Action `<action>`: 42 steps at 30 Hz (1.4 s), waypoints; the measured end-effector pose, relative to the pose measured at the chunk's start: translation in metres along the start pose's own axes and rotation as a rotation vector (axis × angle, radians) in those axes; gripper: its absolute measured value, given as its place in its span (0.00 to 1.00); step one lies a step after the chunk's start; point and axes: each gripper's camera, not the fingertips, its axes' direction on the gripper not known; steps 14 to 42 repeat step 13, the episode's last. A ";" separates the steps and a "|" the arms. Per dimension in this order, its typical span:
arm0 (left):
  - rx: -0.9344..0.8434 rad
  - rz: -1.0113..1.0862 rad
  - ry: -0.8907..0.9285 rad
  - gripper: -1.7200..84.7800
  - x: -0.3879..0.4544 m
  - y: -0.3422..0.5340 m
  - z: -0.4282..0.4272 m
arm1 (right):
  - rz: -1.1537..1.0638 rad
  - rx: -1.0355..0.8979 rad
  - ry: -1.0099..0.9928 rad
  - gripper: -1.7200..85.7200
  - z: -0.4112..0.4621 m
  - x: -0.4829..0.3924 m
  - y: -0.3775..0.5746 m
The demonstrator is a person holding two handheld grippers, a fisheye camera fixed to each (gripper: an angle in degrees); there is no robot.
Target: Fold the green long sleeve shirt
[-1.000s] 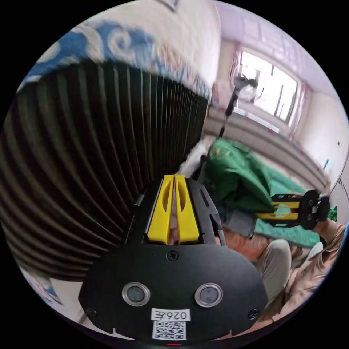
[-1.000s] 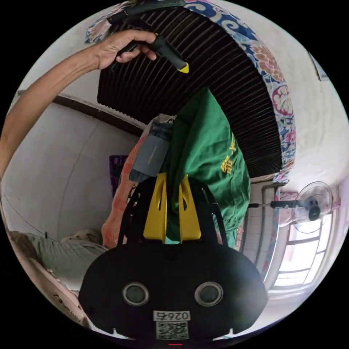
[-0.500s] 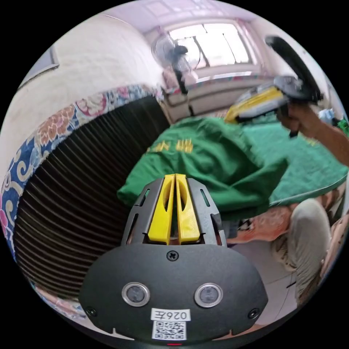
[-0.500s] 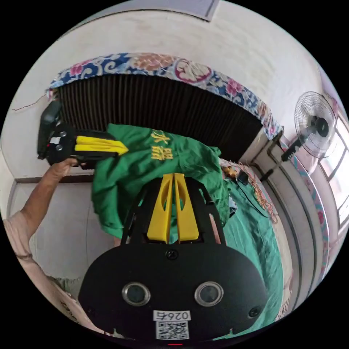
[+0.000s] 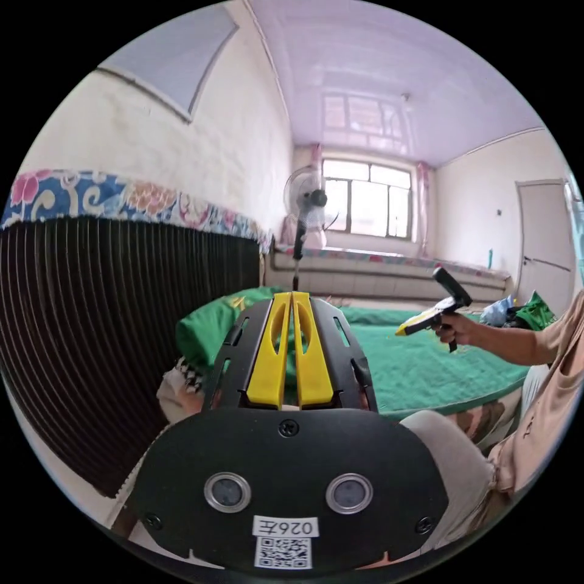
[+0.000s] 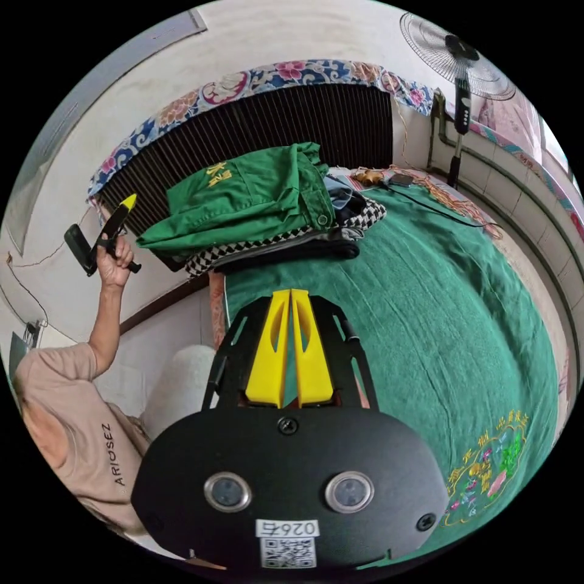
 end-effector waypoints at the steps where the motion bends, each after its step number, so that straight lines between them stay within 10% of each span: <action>1: 0.032 0.040 0.051 0.01 0.033 -0.019 -0.001 | -0.004 0.042 -0.009 0.01 -0.010 -0.008 0.044; 13: -0.060 0.287 0.806 0.01 0.453 -0.157 0.190 | 0.145 0.246 0.436 0.01 -0.040 -0.108 0.505; 42: -0.060 0.287 0.806 0.01 0.453 -0.157 0.190 | 0.145 0.246 0.436 0.01 -0.040 -0.108 0.505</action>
